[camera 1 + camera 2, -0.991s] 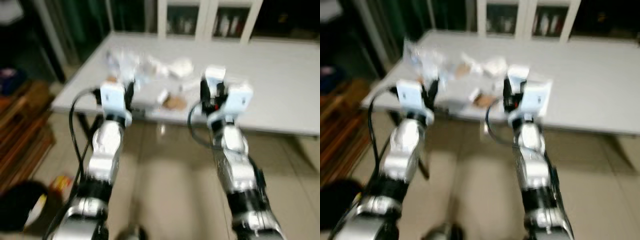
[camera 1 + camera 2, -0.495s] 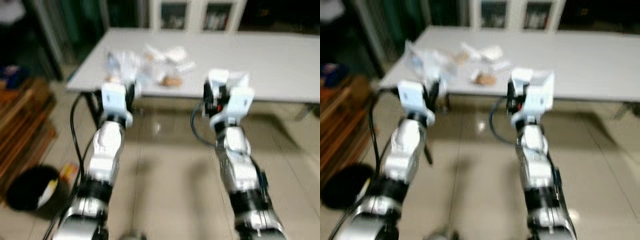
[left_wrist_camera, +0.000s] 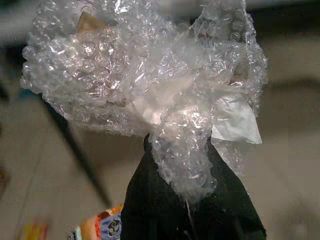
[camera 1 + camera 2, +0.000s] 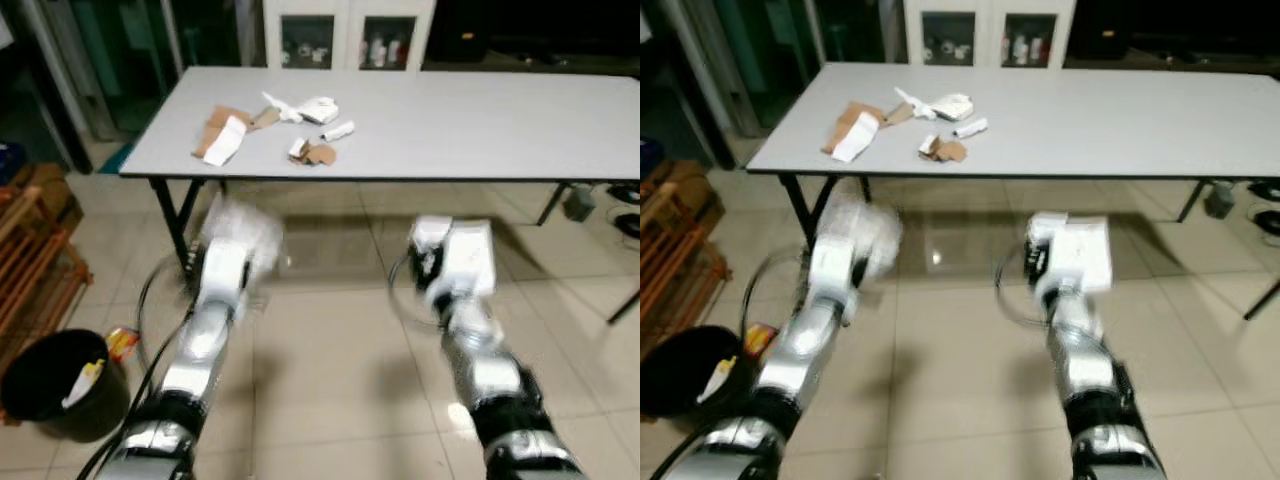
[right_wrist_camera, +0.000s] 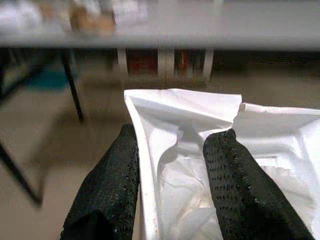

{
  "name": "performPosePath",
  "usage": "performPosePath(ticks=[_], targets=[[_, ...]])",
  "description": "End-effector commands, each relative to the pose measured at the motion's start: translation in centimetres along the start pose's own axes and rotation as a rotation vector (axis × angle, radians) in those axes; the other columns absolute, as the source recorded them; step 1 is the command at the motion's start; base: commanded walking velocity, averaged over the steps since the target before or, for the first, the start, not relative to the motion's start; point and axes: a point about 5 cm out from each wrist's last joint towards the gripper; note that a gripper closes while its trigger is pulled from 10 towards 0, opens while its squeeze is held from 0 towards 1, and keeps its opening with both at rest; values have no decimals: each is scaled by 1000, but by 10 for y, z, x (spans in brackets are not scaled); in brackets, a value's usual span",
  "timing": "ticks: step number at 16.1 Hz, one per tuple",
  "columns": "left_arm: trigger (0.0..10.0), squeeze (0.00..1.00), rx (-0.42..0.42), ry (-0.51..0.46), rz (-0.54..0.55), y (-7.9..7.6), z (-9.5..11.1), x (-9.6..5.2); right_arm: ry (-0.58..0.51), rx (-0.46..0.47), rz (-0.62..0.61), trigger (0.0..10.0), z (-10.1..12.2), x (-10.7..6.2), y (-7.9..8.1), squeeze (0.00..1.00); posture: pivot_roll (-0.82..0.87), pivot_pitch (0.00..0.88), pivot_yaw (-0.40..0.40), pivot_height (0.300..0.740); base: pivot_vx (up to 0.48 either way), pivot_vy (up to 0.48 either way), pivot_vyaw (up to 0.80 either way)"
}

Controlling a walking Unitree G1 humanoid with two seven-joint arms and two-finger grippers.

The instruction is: Picking trash to rubbish bin

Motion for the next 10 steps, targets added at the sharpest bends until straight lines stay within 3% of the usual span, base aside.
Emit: performPosePath(ticks=[1, 3, 4, 5, 7, 10], targets=[[10000, 0, -5, 17, 1, -1, -2, 1, 35, -7, 2, 10000, -6, -1, -4, 0, 26, 0, -10, 740, 0, 0, 0], [10000, 0, 36, 282, -28, -3, -58, -21, 368, -13, -25, 10000, -74, -28, -15, 0, 22, 0, -13, 740, 0, 0, 0], [10000, 0, 18, 342, -24, -4, -72, -29, 444, -13, -24, 10000, -89, -38, -16, 0, 19, 0, -14, 740, 0, 0, 0], [10000, 0, 11, 373, -21, -4, -79, -34, 479, -19, -21, 10000, -97, -43, -17, 0, 19, 0, -15, 740, 0, 0, 0], [10000, 0, -6, 513, -10, -4, -109, -56, 644, -25, -16, 10000, -130, -73, -18, 0, 23, 0, -18, 740, 0, 0, 0], [10000, 0, -58, 579, 19, -2, -124, -69, 700, 22, -46, 10000, -144, -87, -19, 0, 28, 0, -21, 740, 0, 0, 0]])
Point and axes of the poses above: a point about 5 cm out from each wrist's last joint towards the gripper, its own x axis pointing out of the wrist towards the gripper, its own z axis along the axis of the wrist's last joint, y = z × x, and after that the axes turned 3 degrees about x, right-handed
